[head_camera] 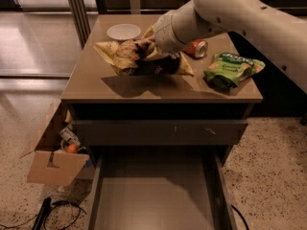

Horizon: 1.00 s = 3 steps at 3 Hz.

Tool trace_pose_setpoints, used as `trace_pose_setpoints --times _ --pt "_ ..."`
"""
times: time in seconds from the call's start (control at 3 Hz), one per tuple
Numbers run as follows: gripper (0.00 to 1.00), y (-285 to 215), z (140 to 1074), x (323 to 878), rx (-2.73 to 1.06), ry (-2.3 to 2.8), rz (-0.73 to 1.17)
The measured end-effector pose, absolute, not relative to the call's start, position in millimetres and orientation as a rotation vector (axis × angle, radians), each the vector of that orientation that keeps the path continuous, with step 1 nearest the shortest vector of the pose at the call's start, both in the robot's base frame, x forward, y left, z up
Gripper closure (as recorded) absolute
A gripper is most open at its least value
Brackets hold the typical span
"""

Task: Pick brown chip bag from middle drawer and place on counter

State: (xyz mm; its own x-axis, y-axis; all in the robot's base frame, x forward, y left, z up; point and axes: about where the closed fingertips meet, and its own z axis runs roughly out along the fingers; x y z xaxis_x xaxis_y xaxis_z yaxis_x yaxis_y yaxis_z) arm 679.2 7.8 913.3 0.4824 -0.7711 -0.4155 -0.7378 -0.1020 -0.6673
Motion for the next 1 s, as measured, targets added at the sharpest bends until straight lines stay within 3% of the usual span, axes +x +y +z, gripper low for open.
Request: trace_pose_setpoints --times 0.33,1.0 --pt "1.00 12 901 717 -1.851 1.279 -0.045" --pt "1.00 12 864 719 -1.850 1.312 0.044"
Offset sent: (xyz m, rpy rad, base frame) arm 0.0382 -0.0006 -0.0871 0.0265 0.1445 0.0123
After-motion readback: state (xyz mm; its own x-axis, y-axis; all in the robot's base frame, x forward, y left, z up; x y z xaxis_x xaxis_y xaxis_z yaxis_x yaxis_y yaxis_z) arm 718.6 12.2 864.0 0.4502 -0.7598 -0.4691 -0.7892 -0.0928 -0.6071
